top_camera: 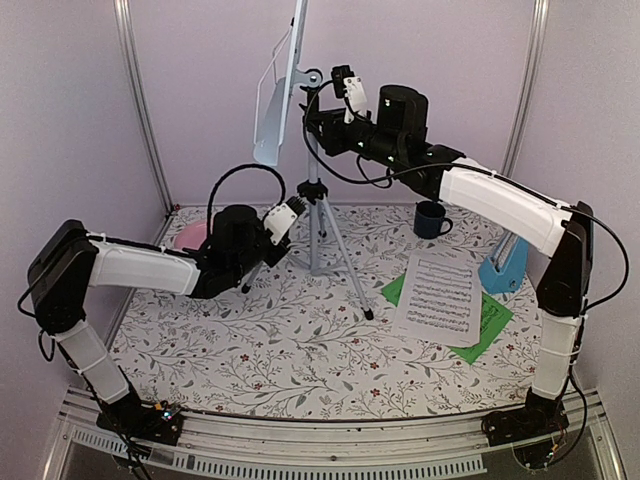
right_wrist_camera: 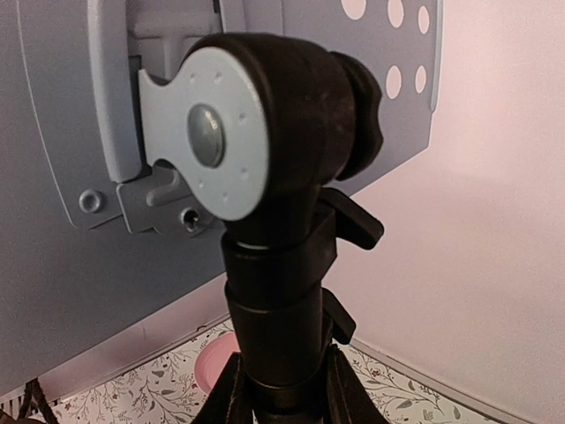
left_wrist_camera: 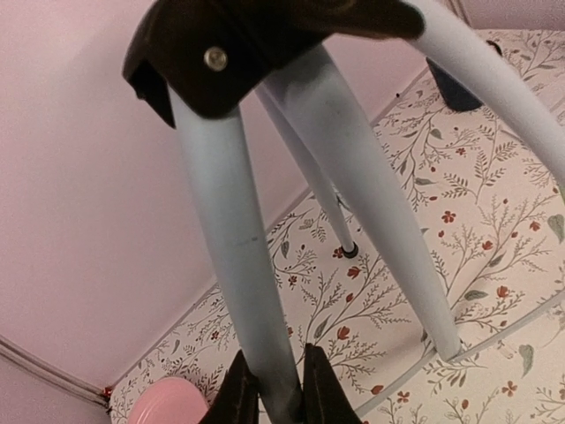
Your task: Set up the instrument practice props
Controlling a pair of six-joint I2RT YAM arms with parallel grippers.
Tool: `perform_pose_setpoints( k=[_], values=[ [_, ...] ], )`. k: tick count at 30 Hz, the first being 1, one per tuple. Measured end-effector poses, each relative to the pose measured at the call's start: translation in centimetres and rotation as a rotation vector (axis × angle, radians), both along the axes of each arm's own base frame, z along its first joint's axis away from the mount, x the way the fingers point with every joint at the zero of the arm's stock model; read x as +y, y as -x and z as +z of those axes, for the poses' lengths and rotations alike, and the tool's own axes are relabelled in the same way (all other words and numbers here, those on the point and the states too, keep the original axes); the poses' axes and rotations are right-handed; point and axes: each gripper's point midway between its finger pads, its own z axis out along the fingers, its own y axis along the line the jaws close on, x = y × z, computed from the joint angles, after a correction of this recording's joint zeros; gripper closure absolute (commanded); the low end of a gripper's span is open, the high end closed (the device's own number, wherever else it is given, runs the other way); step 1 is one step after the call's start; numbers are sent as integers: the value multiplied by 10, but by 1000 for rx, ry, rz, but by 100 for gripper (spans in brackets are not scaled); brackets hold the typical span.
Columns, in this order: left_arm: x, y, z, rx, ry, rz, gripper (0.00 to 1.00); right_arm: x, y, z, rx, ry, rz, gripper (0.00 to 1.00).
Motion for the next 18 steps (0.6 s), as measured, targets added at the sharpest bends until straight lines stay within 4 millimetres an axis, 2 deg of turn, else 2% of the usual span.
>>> perform_pose_setpoints(
  k=[4, 6, 9, 11, 12, 14, 16, 18],
  values=[
    [-2, -1, -1, 23, 16, -4, 100, 0, -1, 0, -3, -8, 11, 91],
    [-4, -3, -2, 32, 20, -2, 100, -1, -3, 0, -4, -12, 14, 83],
    [-7, -7, -3, 37, 26, -1, 100, -2, -5, -1, -9, -26, 18, 65],
    [-9, -8, -4, 39, 29, 1, 100, -2, -5, 1, -12, -59, 27, 57],
    [-8, -9, -5, 41, 31, 4, 100, -2, -3, 9, -29, -93, 38, 54],
    [-8, -9, -5, 43, 37, 6, 100, -7, 5, 39, -106, -179, 60, 46],
    [-8, -10, -5, 42, 41, 6, 100, -14, 17, 68, -172, -256, 83, 34],
    [-8, -9, -5, 41, 44, 5, 100, -20, 30, 85, -212, -306, 103, 26]
  ],
)
